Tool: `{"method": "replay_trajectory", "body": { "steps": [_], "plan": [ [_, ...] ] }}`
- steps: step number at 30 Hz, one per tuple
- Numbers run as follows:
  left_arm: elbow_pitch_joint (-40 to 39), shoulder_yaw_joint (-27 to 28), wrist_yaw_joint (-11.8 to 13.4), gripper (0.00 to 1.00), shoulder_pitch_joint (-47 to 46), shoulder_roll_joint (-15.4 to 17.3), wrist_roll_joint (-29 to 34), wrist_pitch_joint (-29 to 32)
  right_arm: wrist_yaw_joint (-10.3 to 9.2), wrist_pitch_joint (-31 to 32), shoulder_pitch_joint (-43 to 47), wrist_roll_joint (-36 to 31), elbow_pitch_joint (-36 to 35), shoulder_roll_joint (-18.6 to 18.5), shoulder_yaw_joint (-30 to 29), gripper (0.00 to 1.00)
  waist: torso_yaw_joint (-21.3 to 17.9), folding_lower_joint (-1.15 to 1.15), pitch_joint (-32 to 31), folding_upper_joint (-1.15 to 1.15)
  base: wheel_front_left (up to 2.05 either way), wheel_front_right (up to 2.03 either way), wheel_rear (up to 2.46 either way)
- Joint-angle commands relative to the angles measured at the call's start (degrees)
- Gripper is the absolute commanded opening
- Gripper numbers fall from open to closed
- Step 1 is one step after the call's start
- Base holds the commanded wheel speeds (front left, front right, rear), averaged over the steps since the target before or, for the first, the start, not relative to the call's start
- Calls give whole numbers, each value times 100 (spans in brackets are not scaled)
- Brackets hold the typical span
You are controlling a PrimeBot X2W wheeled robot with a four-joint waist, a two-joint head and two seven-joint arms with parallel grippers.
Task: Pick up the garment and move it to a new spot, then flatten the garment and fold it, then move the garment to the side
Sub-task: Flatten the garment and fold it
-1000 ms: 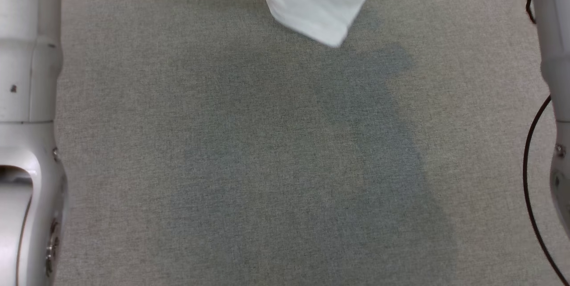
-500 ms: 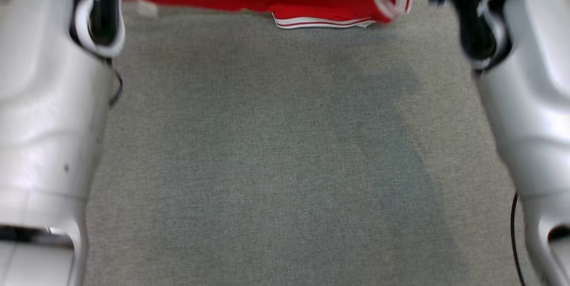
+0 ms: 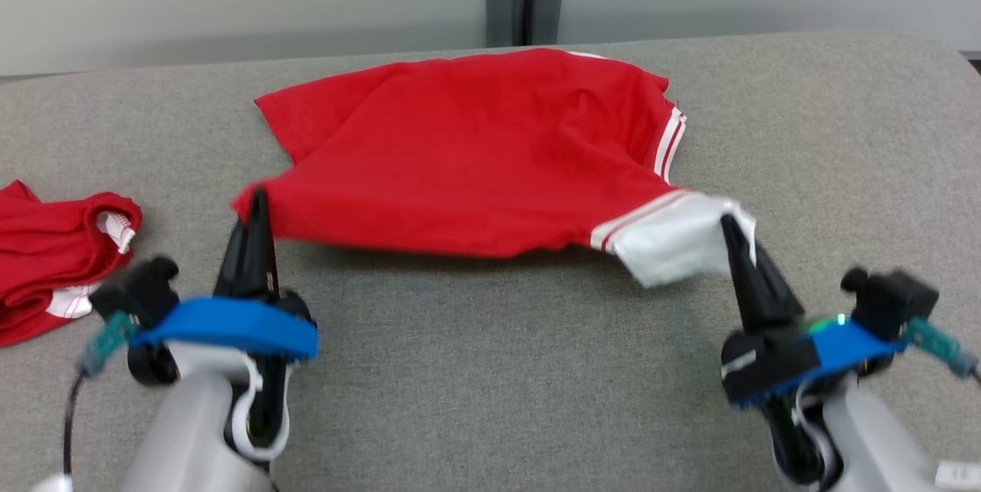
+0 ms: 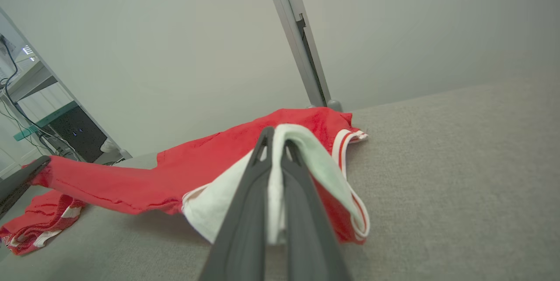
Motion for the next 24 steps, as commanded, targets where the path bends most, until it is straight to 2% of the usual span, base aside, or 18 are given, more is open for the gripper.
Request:
{"method": "replay_trajectory", "body": {
  "steps": [1, 10, 13, 24],
  "plan": [
    [-65, 44, 41, 0, 94, -31, 71, -24, 13, -19, 122, -6, -65, -20, -6, 0, -2, 2, -23, 1, 0, 0, 0],
    [-796, 286, 277, 0, 1796, -164, 284, -26, 13, 165, 1938, -163, -715, -52, -163, 0, 39, 2, -372, 1, 0, 0, 0],
    [-951, 375, 330, 0, 2221, -227, 254, -25, 12, 268, 2474, -235, -939, 62, -273, 0, 43, 2, -508, 1, 0, 0, 0],
    [-1188, 332, 437, 0, 3055, -213, 378, -25, 12, 958, 4024, -532, -2013, 467, -690, 0, 85, 2, -722, 1, 0, 0, 0]
  ]
}}
